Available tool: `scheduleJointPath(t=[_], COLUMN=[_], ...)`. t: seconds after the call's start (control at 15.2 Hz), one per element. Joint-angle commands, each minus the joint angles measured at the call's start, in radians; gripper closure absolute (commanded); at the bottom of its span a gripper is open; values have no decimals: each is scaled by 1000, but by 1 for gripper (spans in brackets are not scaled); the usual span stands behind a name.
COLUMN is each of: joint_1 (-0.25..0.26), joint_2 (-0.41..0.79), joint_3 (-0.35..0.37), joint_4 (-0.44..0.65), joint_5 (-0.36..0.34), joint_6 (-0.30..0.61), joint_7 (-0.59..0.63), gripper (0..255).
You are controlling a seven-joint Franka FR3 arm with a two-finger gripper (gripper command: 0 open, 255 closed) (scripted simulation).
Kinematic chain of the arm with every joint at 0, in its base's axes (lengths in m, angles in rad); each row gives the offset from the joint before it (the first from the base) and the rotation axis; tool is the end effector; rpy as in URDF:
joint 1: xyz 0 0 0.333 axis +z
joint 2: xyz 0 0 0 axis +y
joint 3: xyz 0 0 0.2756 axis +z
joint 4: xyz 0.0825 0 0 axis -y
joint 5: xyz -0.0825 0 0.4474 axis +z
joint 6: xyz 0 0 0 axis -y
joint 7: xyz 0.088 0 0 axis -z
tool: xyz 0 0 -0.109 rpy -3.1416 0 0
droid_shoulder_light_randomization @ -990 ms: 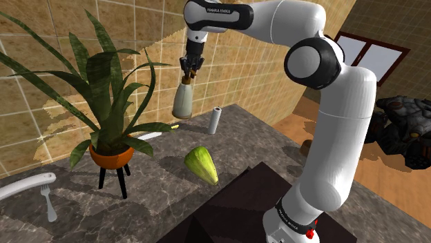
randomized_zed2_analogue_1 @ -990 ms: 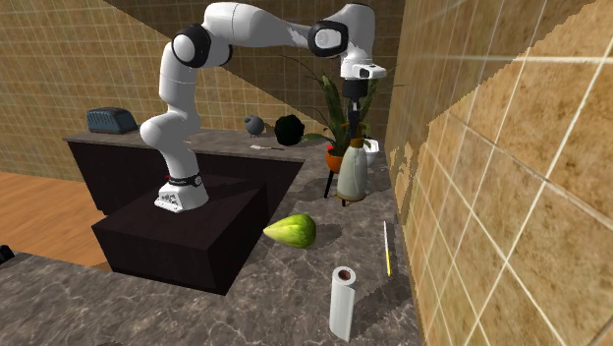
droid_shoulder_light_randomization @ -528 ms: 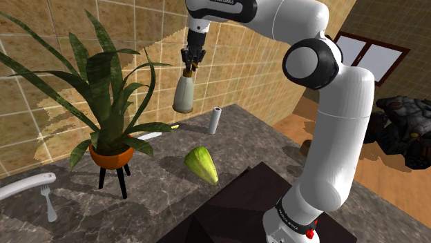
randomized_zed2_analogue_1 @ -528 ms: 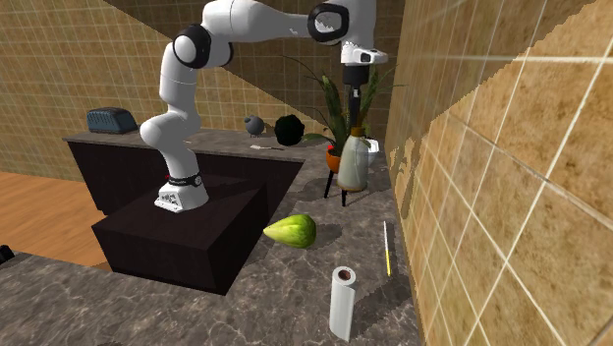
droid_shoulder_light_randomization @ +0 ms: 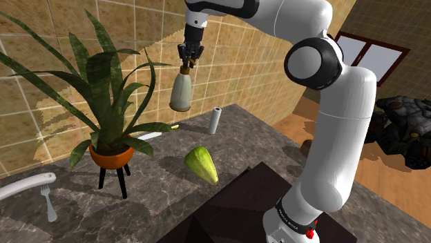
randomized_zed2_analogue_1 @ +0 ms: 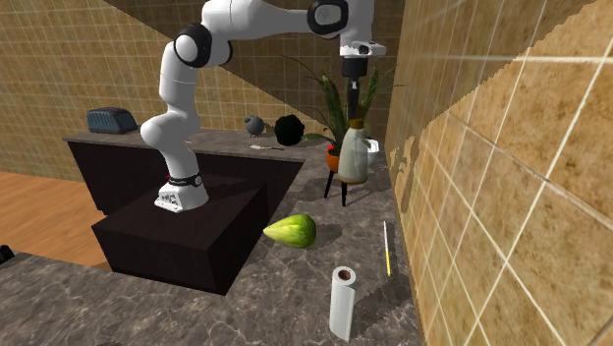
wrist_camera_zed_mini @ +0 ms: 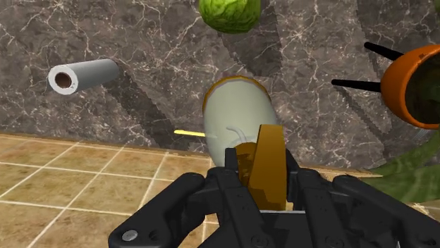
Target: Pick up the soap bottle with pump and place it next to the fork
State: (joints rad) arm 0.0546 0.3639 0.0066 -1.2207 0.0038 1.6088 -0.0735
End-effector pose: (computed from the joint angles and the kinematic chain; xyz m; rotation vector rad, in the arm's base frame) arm 0.7130 0.0433 0.5307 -3.1283 -0.2101 -0.0380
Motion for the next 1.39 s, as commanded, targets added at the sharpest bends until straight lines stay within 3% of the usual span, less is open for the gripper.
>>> scheduleJointPath(t=[0.0, 0.59, 1.32], joint_1=[26, 139, 279], joint_2=[-29, -98, -57], joint_3=[11, 69, 141], joint_4=[-65, -293, -394], joint_5=[-4, -23, -56], joint_6=[38, 196, 334], joint_7=[36, 210, 433], gripper=[255, 255, 255])
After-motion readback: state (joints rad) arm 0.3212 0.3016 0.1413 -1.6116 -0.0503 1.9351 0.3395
